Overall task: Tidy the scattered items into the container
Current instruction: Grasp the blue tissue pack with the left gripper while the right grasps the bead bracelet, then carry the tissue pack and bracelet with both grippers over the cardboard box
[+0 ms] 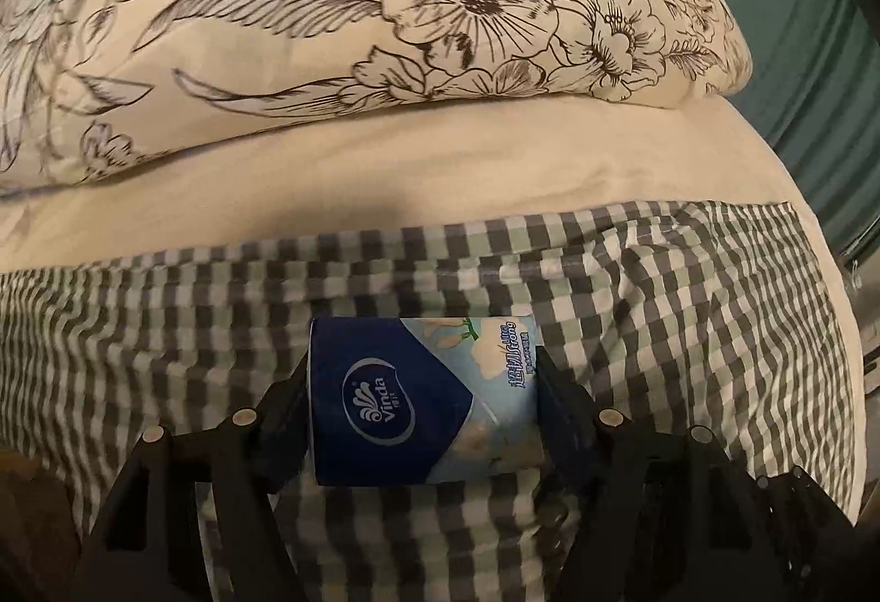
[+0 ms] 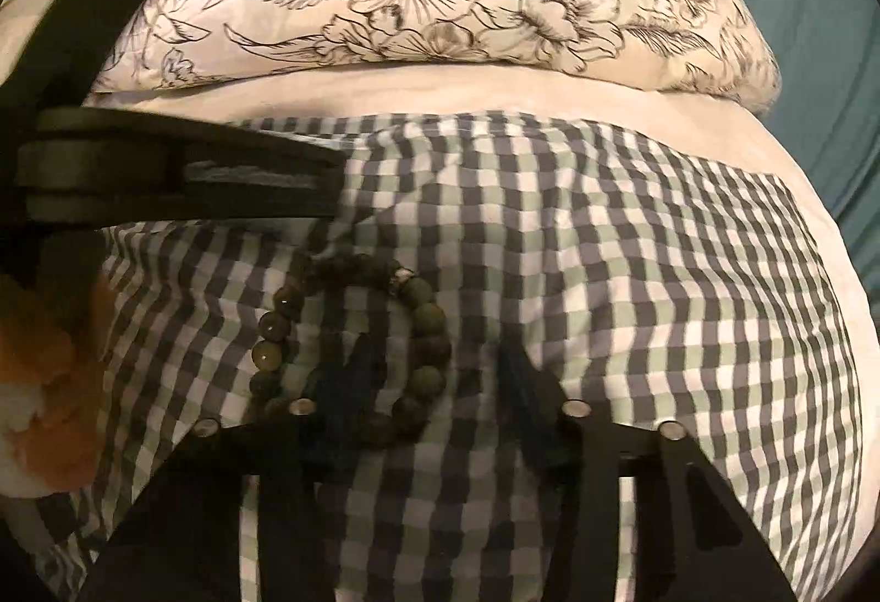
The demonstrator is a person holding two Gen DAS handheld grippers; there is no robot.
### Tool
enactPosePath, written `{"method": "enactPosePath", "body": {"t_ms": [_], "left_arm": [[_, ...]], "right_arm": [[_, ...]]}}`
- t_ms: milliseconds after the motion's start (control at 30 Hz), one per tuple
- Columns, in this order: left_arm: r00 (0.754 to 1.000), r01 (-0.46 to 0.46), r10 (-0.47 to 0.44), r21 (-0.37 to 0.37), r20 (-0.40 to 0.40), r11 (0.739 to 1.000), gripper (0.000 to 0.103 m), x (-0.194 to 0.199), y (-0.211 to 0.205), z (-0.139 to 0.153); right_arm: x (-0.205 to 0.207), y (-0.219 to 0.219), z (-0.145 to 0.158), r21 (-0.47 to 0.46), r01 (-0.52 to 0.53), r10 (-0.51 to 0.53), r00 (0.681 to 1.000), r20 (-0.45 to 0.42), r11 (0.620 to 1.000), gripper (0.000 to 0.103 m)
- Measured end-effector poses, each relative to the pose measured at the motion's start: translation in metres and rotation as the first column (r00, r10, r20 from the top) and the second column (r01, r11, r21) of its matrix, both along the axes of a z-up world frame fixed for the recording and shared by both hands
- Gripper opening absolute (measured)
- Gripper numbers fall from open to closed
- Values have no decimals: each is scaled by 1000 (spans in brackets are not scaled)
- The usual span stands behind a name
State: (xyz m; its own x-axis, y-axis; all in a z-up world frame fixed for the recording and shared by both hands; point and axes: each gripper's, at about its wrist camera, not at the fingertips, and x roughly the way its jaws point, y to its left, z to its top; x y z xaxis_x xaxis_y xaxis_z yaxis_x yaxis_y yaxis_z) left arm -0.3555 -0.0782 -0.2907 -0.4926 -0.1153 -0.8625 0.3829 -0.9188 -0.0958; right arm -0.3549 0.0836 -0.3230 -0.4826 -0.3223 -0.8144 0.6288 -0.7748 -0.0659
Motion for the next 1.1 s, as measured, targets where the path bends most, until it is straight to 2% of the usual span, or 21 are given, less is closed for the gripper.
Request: {"method": "enactPosePath", "body": {"t_ms": [200,233,500,667,900,1100], "left_arm": [[1000,4,-4,19,1,1000,72,25,8,6],[1000,9,-9,13,1,1000,72,31,11,8],[999,33,-33,5,-10,999,72,78,28,25],[998,43,-43,-3,-39,999,72,105,41,46],[993,53,-56,-26,-104,998,72,141,59,88],[975,20,-40,-96,-216,995,72,183,64,132]], "right_arm": [[-2,13,5,-6,63,-63,997,36,998,13],[-1,15,5,-9,71,-71,997,40,997,11],[6,57,14,-25,155,-153,986,64,988,11],[20,88,29,-91,190,-181,978,101,978,11],[60,110,70,-192,187,-172,981,92,963,11],[101,115,113,-252,143,-137,990,42,957,11]]}}
